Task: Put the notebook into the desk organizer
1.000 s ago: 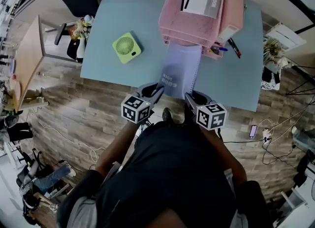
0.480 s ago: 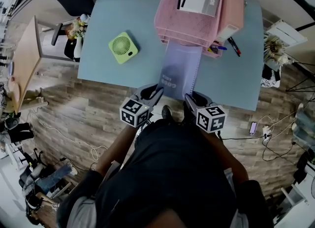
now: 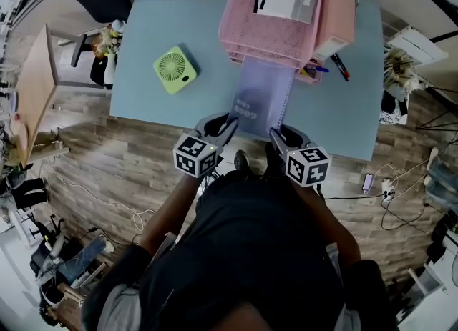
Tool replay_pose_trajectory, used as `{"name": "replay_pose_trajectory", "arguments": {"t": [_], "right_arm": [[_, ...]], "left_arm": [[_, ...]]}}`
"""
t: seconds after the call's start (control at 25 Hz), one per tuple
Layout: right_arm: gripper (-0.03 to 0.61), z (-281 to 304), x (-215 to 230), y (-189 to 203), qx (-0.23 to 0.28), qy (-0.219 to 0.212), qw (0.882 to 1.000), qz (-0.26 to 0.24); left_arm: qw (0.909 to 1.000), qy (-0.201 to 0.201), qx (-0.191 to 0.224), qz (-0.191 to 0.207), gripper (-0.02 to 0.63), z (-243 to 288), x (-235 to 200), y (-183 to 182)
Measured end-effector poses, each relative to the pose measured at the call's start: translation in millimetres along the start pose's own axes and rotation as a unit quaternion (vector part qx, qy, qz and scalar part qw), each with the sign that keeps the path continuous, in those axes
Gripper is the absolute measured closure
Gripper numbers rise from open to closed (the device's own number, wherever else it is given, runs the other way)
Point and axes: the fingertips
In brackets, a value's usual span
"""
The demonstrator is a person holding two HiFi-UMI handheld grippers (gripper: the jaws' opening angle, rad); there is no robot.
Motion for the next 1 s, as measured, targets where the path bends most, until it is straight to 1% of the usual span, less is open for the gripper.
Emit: {"name": "replay_pose_trajectory", "arguments": {"t": [0.48, 1.0], "right_arm": [[0.474, 25, 28, -21, -0.005, 0.006, 1.000, 0.008], [0.482, 47, 71, -44, 0.011, 0.011, 0.997, 0.072]], "left_arm": [[0.9998, -0.012, -0.005, -0.013, 0.474, 32, -24, -12], [0.9988, -0.023, -0.014, -0.041, 0.474, 79, -52, -22]]}}
Point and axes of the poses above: the fingertips, and each gripper's own axes: z forward along the fingers, x to its right, y out of its underside, and after that the axes turned 7 degrees about -y, right-handed
